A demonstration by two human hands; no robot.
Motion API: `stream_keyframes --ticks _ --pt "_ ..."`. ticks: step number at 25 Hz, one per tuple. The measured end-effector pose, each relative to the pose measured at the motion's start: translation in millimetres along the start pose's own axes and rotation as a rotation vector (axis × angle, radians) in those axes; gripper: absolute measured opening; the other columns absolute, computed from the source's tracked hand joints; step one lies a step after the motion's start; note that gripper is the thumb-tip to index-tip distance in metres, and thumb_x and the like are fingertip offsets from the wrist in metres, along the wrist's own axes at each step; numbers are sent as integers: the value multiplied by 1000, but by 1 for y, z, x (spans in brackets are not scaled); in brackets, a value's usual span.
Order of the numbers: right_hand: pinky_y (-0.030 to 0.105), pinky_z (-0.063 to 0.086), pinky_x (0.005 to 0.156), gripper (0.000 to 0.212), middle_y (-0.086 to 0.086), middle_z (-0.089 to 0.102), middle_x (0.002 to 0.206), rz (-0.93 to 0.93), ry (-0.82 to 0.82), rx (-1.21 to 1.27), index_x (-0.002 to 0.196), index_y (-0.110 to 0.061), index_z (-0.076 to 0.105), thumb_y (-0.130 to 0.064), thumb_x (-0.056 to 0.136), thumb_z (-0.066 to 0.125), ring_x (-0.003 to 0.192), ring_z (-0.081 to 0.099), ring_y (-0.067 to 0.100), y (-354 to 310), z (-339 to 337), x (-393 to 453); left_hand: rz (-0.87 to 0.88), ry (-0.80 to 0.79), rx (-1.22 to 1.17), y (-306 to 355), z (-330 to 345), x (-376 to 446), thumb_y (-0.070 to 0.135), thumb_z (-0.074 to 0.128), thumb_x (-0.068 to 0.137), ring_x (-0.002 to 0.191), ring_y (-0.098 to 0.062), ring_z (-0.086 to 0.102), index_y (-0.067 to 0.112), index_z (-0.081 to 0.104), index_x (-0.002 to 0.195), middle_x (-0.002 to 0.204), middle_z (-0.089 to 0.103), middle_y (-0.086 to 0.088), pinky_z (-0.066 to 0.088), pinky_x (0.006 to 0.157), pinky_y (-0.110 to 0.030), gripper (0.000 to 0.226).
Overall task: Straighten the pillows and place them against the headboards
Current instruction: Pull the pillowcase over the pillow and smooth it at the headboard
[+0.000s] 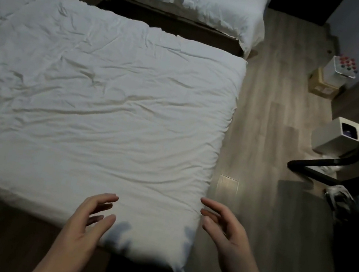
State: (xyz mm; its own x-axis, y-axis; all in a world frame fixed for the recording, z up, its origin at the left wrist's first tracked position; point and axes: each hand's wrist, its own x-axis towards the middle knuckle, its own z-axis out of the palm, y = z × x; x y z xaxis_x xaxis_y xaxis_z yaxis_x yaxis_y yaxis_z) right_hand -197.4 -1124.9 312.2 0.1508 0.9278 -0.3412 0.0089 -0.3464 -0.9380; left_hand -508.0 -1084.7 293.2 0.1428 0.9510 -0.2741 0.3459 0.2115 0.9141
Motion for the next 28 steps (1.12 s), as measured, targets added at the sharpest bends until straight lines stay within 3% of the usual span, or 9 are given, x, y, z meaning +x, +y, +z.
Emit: stream_keyframes --ticks 2,5,8,12,15,18,23,28 --pt "24 54 102 34 0 76 121 -25 2 -7 124 -24 71 -2 98 64 120 68 9 -2 -19 0 -16 4 -23 9 21 -11 13 69 97 124 -5 63 29 69 123 132 68 9 49 94 -10 30" --pt "26 54 100 34 4 76 120 -45 47 28 124 -18 71 0 96 64 119 69 14 7 -27 2 49 -5 -6 29 46 4 24 69 93 121 -4 64 39 67 121 130 68 9 50 95 -12 31" --pt "28 56 96 34 -2 79 115 -26 89 40 121 -17 71 4 95 64 114 72 15 30 -53 6 124 12 77 36 71 34 37 66 88 121 -6 64 36 66 122 129 67 11 50 96 -14 34" --pt "16 56 87 33 -8 81 109 -7 95 72 119 -11 69 7 91 69 112 71 17 26 -111 16 113 46 6 72 120 59 28 61 89 122 -6 63 32 66 123 129 68 11 50 93 -13 34" --pt "15 55 88 30 -5 80 112 29 49 70 119 -18 73 -2 94 68 117 70 15 25 -165 57 99 42 18 88 174 82 29 62 91 124 -5 62 36 65 122 132 66 13 50 97 -17 32" --pt "18 54 94 32 0 78 116 -5 -69 26 117 -34 76 -39 85 79 118 69 9 5 -221 112 41 104 19 109 236 113 20 64 100 124 -1 60 33 66 122 132 65 16 50 98 -23 25" --pt "27 54 100 32 -6 75 121 -21 -179 -15 118 -38 74 -20 92 68 122 66 4 -42 -336 176 -27 214 -8 176 336 168 16 62 100 122 3 60 34 66 121 130 65 19 47 97 -24 28" --pt "44 52 108 36 -5 77 118 25 -108 -97 114 -45 75 -14 97 68 120 67 4 -44 -435 223 39 157 49 226 407 217 17 64 99 121 3 60 32 66 123 129 65 21 49 96 -19 29"
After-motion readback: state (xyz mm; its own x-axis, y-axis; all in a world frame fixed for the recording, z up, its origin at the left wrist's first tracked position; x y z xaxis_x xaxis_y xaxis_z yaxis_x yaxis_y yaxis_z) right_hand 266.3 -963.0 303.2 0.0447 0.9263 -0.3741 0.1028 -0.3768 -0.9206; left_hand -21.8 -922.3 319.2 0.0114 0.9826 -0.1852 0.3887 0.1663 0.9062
